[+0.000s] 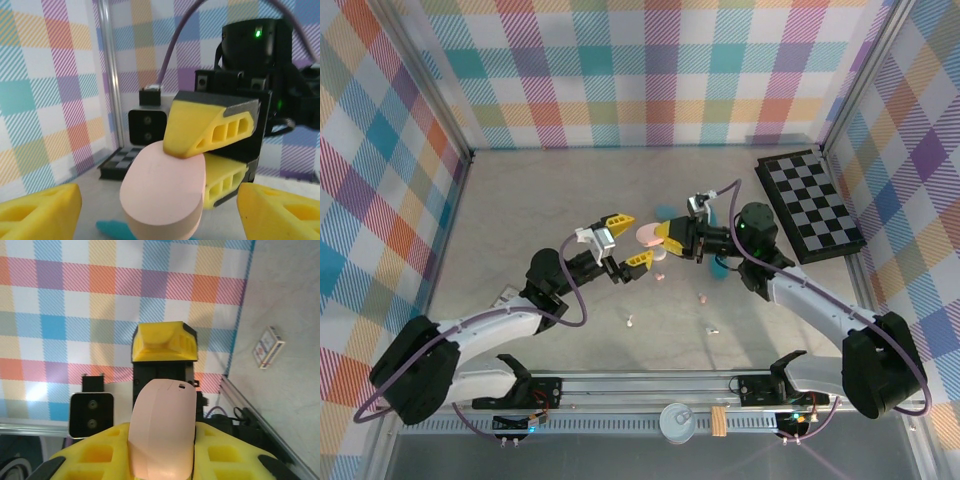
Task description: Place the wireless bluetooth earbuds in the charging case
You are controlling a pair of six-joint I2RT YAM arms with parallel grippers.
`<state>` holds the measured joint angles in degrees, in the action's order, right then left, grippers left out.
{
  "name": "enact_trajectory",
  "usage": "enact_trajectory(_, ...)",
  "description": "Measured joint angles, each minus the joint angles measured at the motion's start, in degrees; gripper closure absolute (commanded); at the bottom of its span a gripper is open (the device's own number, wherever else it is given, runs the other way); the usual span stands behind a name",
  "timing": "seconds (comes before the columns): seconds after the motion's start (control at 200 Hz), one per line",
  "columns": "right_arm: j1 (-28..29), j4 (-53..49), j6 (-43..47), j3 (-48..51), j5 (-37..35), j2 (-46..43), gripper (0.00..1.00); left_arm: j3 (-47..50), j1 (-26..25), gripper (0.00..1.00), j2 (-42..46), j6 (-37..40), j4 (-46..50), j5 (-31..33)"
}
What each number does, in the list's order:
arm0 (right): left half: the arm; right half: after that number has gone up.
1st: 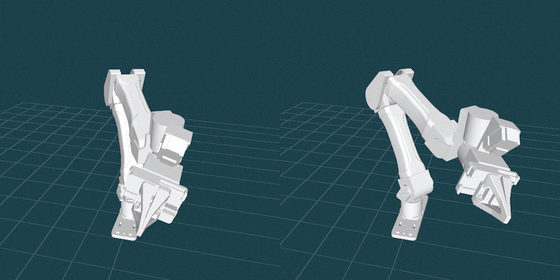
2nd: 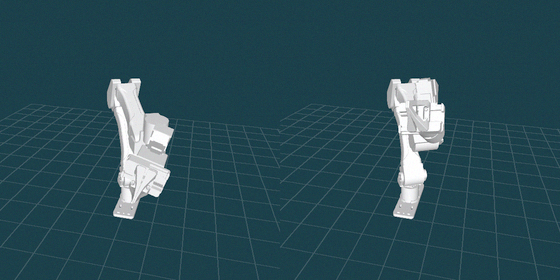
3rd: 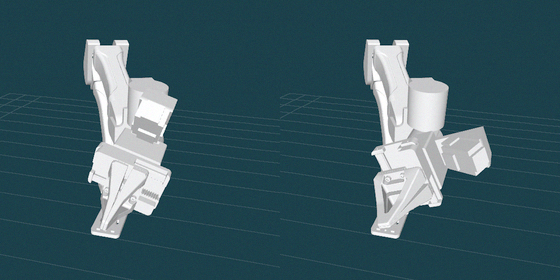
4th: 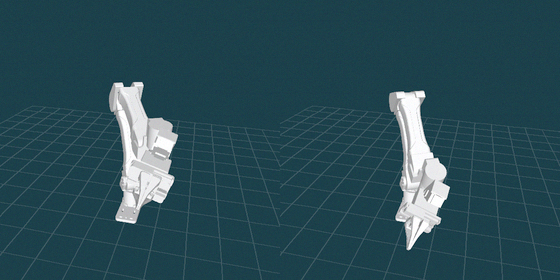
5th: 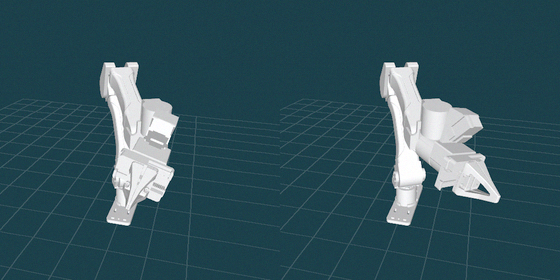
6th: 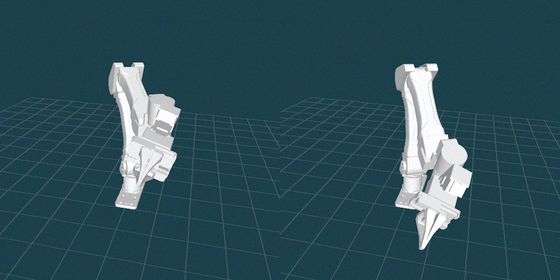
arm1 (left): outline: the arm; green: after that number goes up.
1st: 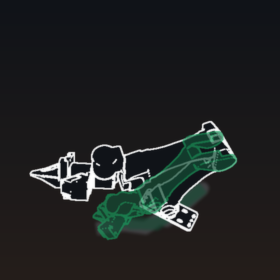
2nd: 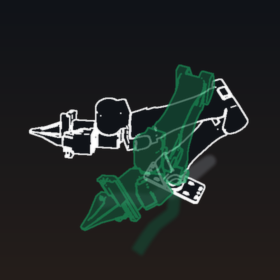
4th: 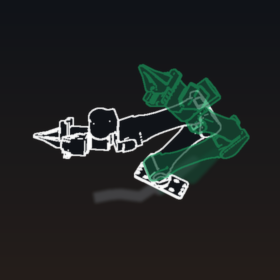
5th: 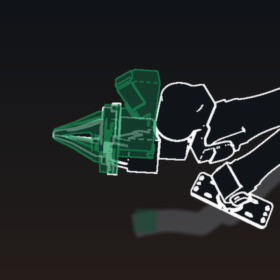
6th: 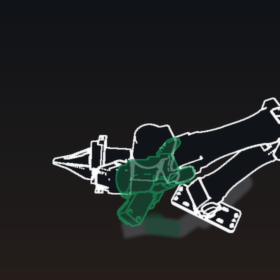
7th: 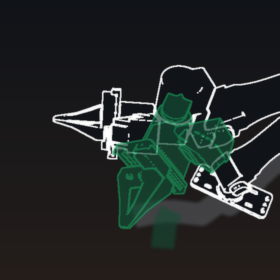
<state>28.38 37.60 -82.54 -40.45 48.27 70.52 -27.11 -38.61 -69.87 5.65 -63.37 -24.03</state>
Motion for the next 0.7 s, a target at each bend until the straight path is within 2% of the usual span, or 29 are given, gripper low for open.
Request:
enact_trajectory(0.155, 0.96, 6.01, -2.84, 0.02, -0.46, -0.17, 0.78, -0.04, 0.28, 0.26, -2.91, -2.95, -6.40, -2.45)
enact_trajectory(0.365, 2.45, 11.74, -5.62, 0.02, -1.36, -0.50, 0.78, -0.37, 0.28, 0.38, -3.04, -4.42, -9.44, -4.48)
enact_trajectory(0.7, 2.78, 12.98, -7.02, 0.02, -1.29, -0.50, 0.78, -1.25, 0.28, 0.49, -3.06, -4.83, -10.32, -6.03)
